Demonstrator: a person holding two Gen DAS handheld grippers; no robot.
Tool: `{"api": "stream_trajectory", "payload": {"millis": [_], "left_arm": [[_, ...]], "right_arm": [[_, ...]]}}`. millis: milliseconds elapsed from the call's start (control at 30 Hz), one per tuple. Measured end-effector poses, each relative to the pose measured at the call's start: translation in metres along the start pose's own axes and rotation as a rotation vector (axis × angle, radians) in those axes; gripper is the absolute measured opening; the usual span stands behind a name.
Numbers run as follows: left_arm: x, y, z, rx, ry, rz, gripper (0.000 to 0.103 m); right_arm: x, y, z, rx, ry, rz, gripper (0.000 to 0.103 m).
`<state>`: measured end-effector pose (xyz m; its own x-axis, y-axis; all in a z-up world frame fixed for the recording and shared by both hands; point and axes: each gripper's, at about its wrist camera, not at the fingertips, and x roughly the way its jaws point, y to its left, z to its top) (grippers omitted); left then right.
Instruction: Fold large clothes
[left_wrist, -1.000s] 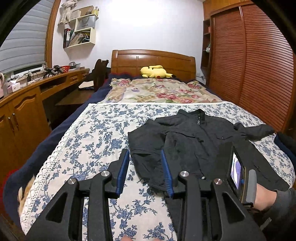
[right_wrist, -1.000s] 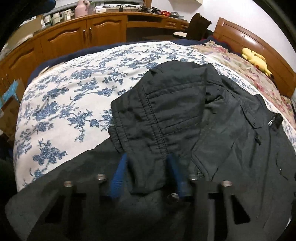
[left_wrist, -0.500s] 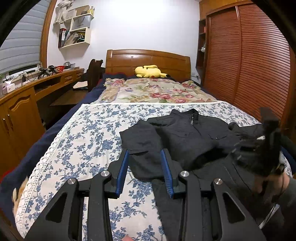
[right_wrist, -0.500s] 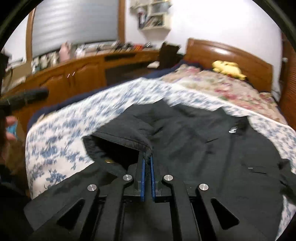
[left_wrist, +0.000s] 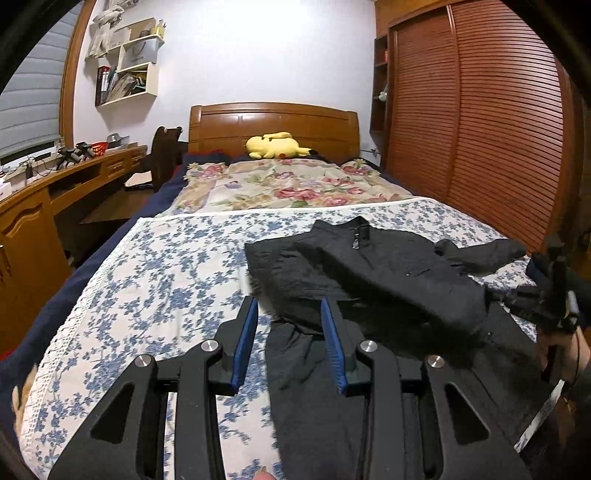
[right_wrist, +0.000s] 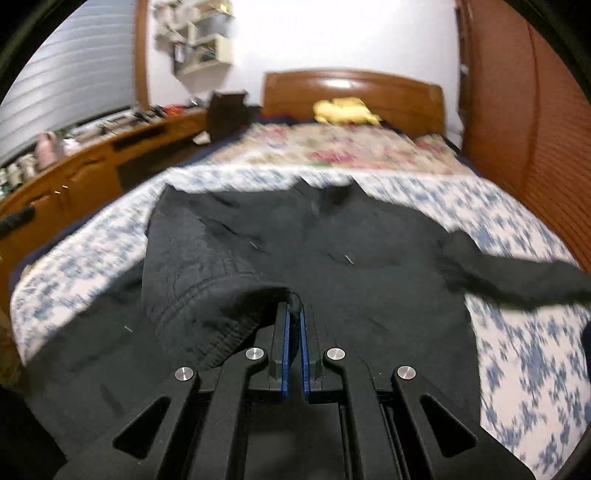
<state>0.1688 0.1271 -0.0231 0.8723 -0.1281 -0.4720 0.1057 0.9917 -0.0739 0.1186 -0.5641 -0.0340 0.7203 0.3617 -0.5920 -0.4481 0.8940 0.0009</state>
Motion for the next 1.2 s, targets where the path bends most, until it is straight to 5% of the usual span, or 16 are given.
{"api": "stream_trajectory", "payload": {"millis": [367, 533, 733, 1033, 1200], "left_arm": [[0.015, -0.039, 0.007, 0.038, -0.002, -0.049, 0.036], [0.019, -0.051, 0.005, 0.059, 0.005, -0.059, 0.036], [0.024, -0.057, 0.001, 0.074, 0.015, -0.062, 0.036], [0.029, -0.056, -0.001, 0.071, 0.024, -0.057, 0.036], [0.030, -0.052, -0.002, 0.068, 0.030, -0.051, 0.036]], "right_arm": [[0.037, -0.010, -0.007, -0.079, 0.138, -0.102, 0.010], [0.005, 0.016, 0.000, -0.132, 0.098, -0.107, 0.045], [-0.008, 0.047, 0.007, -0.165, 0.054, -0.018, 0.060], [0.020, 0.082, 0.017, -0.251, 0.117, 0.096, 0.063], [0.047, 0.086, 0.013, -0.308, 0.215, 0.083, 0.063]]}}
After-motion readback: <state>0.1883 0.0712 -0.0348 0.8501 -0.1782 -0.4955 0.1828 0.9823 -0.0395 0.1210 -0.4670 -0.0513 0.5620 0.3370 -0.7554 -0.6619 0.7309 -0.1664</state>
